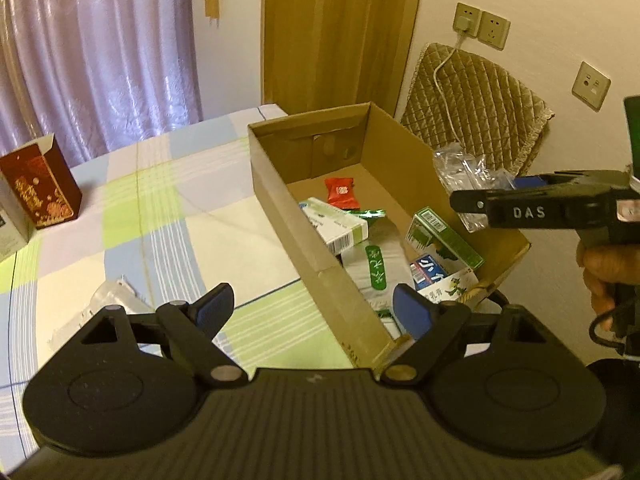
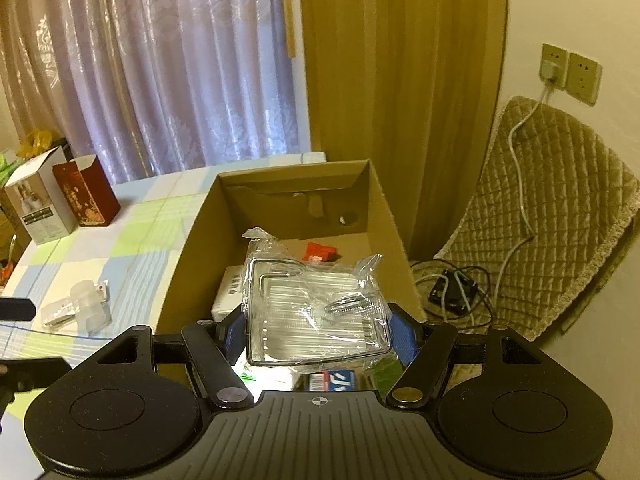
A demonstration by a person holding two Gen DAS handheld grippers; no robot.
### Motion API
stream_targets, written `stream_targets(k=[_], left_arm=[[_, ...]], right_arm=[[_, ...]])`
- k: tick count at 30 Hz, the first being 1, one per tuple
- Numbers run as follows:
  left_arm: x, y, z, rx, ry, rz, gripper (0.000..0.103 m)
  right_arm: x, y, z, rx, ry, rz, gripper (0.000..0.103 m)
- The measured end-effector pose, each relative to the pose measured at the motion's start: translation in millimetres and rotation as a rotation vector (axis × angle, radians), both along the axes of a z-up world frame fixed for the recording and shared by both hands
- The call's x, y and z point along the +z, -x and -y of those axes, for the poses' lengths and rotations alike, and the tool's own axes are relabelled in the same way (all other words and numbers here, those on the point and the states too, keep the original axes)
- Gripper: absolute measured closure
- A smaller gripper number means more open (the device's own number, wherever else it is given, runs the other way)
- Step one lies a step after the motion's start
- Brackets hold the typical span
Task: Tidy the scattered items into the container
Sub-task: 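Open the right tool to drop the wrapped soap rack into the box, then move both tools back toward the bagged white remote and clear plastic cup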
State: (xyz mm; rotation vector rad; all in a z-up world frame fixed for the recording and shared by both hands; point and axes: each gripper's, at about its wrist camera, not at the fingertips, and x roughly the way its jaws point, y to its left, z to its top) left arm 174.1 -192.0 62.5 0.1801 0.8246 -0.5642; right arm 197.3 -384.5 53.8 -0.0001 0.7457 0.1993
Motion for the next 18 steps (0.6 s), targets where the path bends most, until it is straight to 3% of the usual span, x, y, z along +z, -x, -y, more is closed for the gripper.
stream_targets(k=[3, 4, 5, 6, 18], left_arm=[[0, 1, -7, 0.012, 0.001, -0.003, 0.019], [0, 2, -9, 0.015, 0.003, -0.005, 0.019], [1, 3, -12, 0.019, 0.005, -0.006, 0.019], [1, 3, -14, 0.023, 0.006, -0.005, 0.019], [3, 26, -54, 0.093, 0.015, -0.007, 0.019]], right_arm=[[-2, -4, -6, 0.012, 0.001, 0.015, 0.03], [-2, -5, -8, 0.02, 0.004, 0.018, 0.022], [-2, -4, -9, 0.013, 0.005, 0.034, 0.005], [-1, -2, -9, 0.0, -0.001, 0.063, 0.0], [13, 33, 12, -0.068, -0.068, 0.075, 0.0]])
